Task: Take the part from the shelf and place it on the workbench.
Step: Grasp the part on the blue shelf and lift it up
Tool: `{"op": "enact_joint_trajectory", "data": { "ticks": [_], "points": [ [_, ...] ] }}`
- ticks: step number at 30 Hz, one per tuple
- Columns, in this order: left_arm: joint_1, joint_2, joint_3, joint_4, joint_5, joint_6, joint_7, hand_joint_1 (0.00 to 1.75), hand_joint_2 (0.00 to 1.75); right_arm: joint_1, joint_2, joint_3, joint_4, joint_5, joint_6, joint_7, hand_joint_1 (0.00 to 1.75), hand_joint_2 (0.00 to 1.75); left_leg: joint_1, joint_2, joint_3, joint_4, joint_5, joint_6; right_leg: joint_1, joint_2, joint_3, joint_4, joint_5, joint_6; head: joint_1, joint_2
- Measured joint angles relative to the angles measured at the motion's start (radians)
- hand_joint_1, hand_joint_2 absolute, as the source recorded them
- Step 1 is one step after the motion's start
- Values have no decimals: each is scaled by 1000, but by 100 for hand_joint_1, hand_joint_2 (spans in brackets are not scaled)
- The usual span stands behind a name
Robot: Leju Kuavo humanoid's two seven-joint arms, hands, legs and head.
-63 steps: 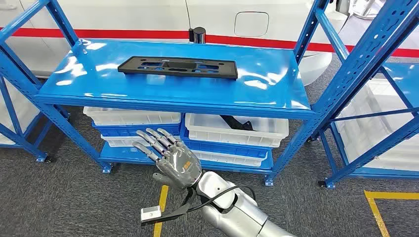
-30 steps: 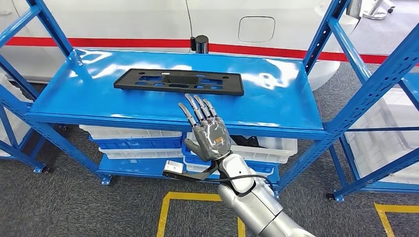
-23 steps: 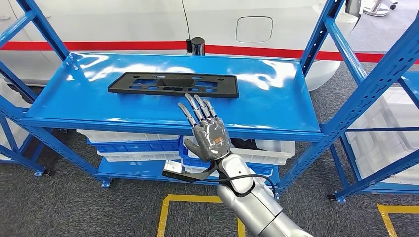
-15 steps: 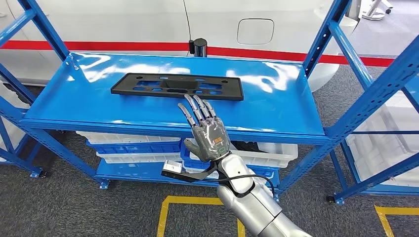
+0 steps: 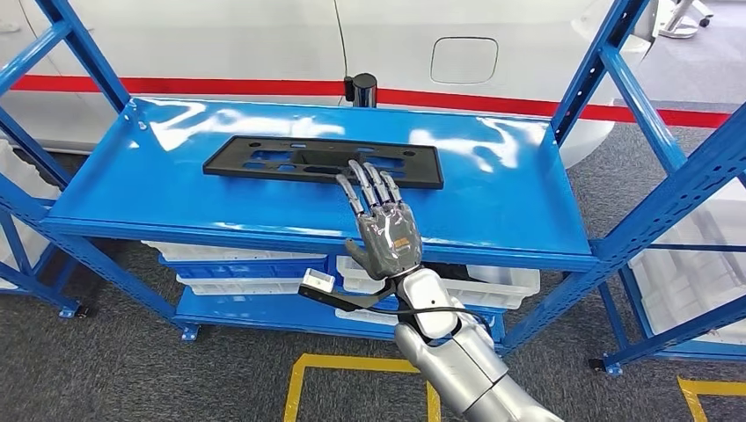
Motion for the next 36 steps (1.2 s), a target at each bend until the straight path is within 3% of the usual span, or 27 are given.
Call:
{"op": "enact_joint_trajectory", "data": {
  "ticks": [3,5,7,8,9,11,13,14,18,20,22,23,24,25,27,29,32,34,36],
  "points": [
    [-1,0,0,0,-1,0,0,0,0,-2,2,-8,0,1,0,1,0,175,5,3,-10,29,-21,-17,-8,3,11,-6,-3,-23,-1,0],
    [-1,0,0,0,-1,0,0,0,0,-3,3,-11,1,1,0,2,0,175,7,6,-63,134,-70,-27,-10,2,22,-8,-9,-37,-1,0],
    [0,0,0,0,-1,0,1,0,0,-3,3,-11,3,2,0,3,0,175,9,6,-140,265,-113,-32,-8,2,27,-8,-14,-45,-1,0],
    [0,0,0,0,-1,0,1,0,0,-3,4,-12,4,2,1,4,0,175,10,6,-165,295,-111,-33,-7,3,30,-7,-17,-46,-2,0],
    [0,0,0,0,-1,0,1,0,0,-3,4,-12,6,2,1,6,0,175,10,7,-171,286,-88,-32,-6,4,34,-7,-20,-46,-2,0],
    [0,1,1,0,-1,0,0,0,0,-3,5,-15,9,3,2,10,0,175,10,8,-125,162,-5,-26,-6,7,47,-7,-29,-40,-1,0],
    [-1,2,1,0,-1,0,0,0,0,-4,6,-18,10,3,2,11,0,175,8,8,-69,42,43,-19,0,9,53,-6,-39,-31,-1,0],
    [-1,1,1,0,-1,-1,0,0,0,-5,6,-19,10,3,2,11,0,175,5,8,-56,16,47,-14,3,9,53,-6,-41,-26,0,0],
    [-1,1,2,0,-2,-2,0,0,0,-6,6,-21,11,3,2,12,0,175,2,7,-43,2,44,8,2,7,43,11,-55,-8,1,0],
    [-2,2,4,0,-2,-2,0,0,0,-7,6,-22,11,2,6,12,0,175,5,7,-34,-4,42,20,-1,6,-9,108,-93,-8,2,0],
    [-2,2,6,0,-2,-2,0,0,0,-4,4,-24,14,2,12,12,0,175,5,7,-31,-4,37,27,-2,6,-88,246,-134,-9,3,0],
    [-2,2,7,0,-2,-2,0,0,0,-1,4,-25,15,2,16,12,0,175,5,6,-28,-4,34,27,-3,6,-116,284,-139,-5,3,0],
    [-2,1,7,0,-2,-2,0,0,0,1,3,-25,16,2,20,12,0,175,5,5,-25,-4,31,27,-4,6,-125,286,-128,2,3,0],
    [-2,1,8,0,-2,-2,0,0,0,2,3,-26,17,2,26,12,0,175,5,3,-20,-4,28,25,-5,5,-113,246,-102,12,3,0],
    [-2,0,10,0,-2,-2,0,0,0,2,3,-26,17,3,38,12,0,175,3,1,-9,-3,19,18,-7,2,-50,100,-36,25,3,0],
    [-2,-1,10,0,-3,-1,0,0,0,2,4,-26,18,4,49,12,0,175,-1,0,-3,-1,11,9,-5,-1,-5,8,1,17,3,0],
    [-2,-1,11,0,-5,7,1,0,0,4,8,-26,19,9,69,12,0,175,-3,1,-2,0,6,15,-5,2,3,-5,7,5,2,0],
    [-2,-1,11,0,-6,14,1,0,0,4,13,-26,23,15,76,12,0,175,-4,2,2,-5,7,22,-7,4,5,-11,8,7,1,0],
    [-3,-2,11,0,-7,15,1,0,0,6,19,-26,25,18,77,12,0,175,-2,7,31,-51,21,31,-6,5,19,-30,13,11,0,0]
  ]
}}
